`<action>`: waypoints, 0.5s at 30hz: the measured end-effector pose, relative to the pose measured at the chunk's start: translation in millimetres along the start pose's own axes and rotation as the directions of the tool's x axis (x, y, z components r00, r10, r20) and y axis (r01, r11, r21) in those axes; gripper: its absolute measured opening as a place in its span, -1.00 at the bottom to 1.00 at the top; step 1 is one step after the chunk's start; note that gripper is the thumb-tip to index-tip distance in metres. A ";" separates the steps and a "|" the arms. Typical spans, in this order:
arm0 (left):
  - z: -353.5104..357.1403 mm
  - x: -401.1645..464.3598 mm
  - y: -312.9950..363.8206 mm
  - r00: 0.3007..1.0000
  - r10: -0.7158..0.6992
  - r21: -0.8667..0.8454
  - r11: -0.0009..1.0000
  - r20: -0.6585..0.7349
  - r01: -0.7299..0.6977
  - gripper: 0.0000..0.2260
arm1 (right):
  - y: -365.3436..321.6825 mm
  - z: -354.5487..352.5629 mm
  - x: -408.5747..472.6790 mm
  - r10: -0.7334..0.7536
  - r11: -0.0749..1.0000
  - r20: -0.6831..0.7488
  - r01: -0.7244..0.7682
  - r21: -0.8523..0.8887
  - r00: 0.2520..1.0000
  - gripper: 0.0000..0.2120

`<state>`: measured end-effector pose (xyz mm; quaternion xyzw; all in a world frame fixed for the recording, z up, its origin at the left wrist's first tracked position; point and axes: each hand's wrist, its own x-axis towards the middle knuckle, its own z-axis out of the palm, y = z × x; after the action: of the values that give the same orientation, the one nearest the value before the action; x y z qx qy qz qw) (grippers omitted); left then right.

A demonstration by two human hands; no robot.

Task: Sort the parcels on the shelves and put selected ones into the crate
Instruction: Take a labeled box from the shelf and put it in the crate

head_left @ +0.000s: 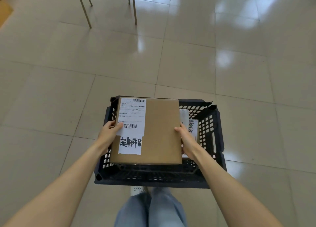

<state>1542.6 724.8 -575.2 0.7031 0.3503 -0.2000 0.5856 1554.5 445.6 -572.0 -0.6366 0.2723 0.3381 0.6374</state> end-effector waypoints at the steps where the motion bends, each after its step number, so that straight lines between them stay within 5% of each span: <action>1: 2.8 7.3 -4.9 1.000 0.010 0.022 1.000 -0.023 -0.009 -0.65 | 3.3 0.9 6.9 0.007 1.000 0.021 -0.007 -0.011 1.000 -0.55; 15: 15.0 54.3 -37.8 0.987 0.010 0.085 0.996 -0.162 0.004 -0.73 | 20.5 12.8 45.4 -0.062 0.994 0.064 0.068 -0.091 0.996 -0.51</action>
<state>1553.7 726.9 -642.1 0.7420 0.3867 -0.1560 0.5250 1565.7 461.3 -619.6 -0.6635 0.2159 0.3488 0.6257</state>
